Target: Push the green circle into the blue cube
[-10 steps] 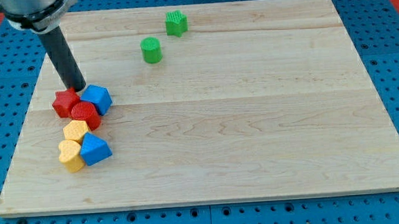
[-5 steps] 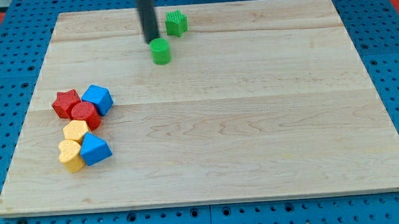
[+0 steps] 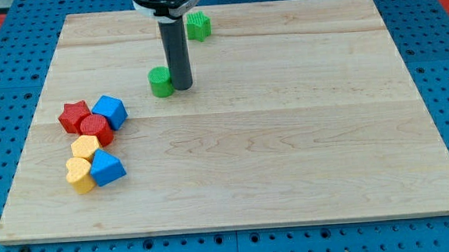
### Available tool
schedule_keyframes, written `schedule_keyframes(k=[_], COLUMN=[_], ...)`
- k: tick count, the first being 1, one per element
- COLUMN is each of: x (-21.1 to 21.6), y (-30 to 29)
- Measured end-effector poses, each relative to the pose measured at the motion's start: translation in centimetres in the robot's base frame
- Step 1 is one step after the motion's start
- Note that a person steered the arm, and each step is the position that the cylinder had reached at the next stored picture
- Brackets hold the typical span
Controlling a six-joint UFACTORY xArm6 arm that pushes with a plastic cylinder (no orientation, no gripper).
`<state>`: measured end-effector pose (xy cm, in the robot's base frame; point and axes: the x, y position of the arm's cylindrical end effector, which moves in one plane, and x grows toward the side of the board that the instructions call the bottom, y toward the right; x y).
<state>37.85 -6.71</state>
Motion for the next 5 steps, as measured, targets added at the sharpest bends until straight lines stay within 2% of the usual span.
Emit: schedule_keyframes(k=[3, 5], x=[-3.5, 4.8], y=[-6.7, -8.7])
